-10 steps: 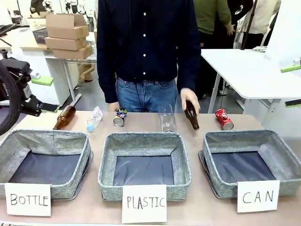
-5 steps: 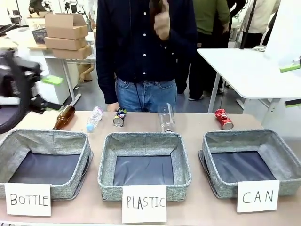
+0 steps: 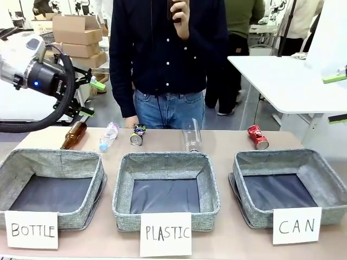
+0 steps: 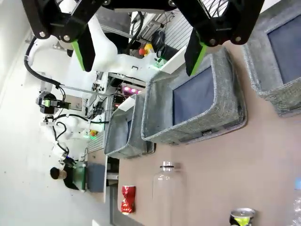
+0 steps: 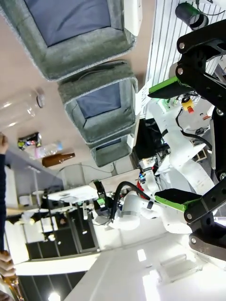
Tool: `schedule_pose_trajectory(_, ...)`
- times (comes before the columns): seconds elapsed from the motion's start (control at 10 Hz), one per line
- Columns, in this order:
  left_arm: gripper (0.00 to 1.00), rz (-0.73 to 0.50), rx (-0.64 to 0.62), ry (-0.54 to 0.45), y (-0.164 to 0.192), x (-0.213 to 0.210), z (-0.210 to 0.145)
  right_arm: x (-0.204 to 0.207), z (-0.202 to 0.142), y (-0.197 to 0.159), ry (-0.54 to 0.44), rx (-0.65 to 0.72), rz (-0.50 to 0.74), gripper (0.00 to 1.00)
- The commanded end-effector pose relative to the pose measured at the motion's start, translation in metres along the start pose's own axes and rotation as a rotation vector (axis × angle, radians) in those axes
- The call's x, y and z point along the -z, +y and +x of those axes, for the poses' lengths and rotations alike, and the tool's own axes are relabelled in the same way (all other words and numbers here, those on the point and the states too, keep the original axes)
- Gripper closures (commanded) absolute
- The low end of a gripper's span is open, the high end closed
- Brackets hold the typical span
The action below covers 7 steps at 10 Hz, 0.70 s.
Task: Sort the can waste into the basket.
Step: Pick up the can waste from the table and place it in the right Fabric basket.
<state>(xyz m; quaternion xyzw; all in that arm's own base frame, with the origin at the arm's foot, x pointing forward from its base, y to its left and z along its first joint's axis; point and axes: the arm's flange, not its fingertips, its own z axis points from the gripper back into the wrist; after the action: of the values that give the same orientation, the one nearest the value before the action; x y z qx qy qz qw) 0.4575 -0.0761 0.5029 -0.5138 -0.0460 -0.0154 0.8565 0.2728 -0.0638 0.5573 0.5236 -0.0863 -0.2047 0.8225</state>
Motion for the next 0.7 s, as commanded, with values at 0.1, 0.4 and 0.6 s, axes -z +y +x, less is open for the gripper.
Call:
schedule_pose_trajectory(0.1,0.0,-0.302,0.237,0.181,-0.022,-0.081,-0.07,0.0,0.002,0.001,0.007,-0.02,0.03,0.0)
schedule_pose_trajectory(0.4,0.0,-0.648,0.65,-0.06,-0.035,-0.218,-0.194,0.0,0.002,0.001,0.007,-0.02,0.03,0.0)
schedule_pose_trajectory(0.6,0.0,-0.903,0.866,-0.141,-0.008,-0.242,-0.222,0.0,0.002,0.001,0.007,-0.02,0.03,0.0)
